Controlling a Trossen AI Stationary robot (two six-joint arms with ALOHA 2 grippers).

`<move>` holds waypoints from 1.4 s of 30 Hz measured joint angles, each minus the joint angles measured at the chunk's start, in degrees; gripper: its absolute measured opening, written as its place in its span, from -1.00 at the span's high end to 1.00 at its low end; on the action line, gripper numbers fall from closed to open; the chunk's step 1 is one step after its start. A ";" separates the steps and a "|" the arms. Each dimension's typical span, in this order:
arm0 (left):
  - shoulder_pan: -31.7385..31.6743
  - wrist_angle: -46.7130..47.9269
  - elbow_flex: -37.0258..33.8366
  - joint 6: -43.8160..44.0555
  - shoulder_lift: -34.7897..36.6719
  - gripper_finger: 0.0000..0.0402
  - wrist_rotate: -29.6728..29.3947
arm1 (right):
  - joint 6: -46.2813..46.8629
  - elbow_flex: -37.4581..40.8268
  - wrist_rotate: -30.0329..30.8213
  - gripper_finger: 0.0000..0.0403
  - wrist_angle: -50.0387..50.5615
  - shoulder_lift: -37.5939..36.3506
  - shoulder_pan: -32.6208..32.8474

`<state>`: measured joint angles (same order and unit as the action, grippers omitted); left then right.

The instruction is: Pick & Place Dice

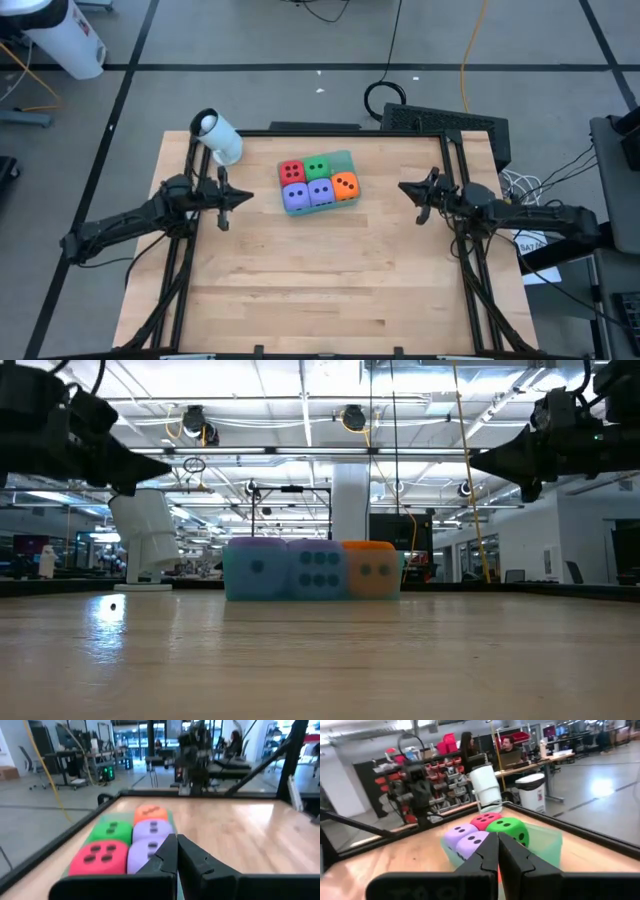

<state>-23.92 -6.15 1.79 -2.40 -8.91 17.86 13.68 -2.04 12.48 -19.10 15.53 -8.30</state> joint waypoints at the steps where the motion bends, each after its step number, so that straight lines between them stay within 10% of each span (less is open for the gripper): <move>1: -0.01 -0.24 -0.89 -0.31 -0.01 0.99 -0.16 | 0.61 0.36 -1.24 1.00 -0.50 0.00 -0.92; 42: -0.07 -0.05 -0.95 -2.02 -0.09 0.87 -6.68 | 1.50 1.18 -3.59 1.00 -1.64 0.24 -3.73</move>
<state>-23.99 -6.20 0.84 -4.43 -8.99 11.18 15.18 -0.86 8.88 -20.73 15.77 -12.03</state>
